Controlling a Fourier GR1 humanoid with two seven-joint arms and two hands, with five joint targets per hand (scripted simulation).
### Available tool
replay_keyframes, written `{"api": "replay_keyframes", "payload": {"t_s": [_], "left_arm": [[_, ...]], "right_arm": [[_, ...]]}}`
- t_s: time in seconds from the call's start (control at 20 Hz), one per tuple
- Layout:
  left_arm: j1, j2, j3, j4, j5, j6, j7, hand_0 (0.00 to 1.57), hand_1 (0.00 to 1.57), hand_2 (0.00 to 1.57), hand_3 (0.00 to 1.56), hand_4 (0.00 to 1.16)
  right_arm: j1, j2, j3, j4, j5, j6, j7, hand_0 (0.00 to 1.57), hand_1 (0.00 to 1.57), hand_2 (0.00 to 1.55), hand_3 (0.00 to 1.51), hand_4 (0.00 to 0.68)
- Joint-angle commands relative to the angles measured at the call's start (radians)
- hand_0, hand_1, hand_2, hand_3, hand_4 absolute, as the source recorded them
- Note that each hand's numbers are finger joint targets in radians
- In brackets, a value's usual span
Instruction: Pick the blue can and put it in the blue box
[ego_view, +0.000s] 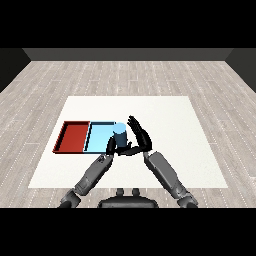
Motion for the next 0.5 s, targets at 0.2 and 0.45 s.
{"api": "replay_keyframes", "payload": {"t_s": [0.2, 0.45], "left_arm": [[-0.047, -0.010, 0.090, 0.179, -0.037, -0.056, -0.114, 1.57, 1.57, 1.57, 1.49, 1.13], [-0.064, 0.032, 0.108, 0.094, -0.068, -0.044, 0.005, 1.57, 1.57, 1.57, 1.49, 1.12]], "right_arm": [[0.142, -0.067, -0.092, -0.168, 0.006, 0.057, -0.012, 0.00, 0.00, 0.00, 0.00, 0.000], [0.310, -0.115, -0.147, -0.428, -0.061, 0.037, 0.056, 0.00, 0.00, 0.00, 0.00, 0.000]]}}
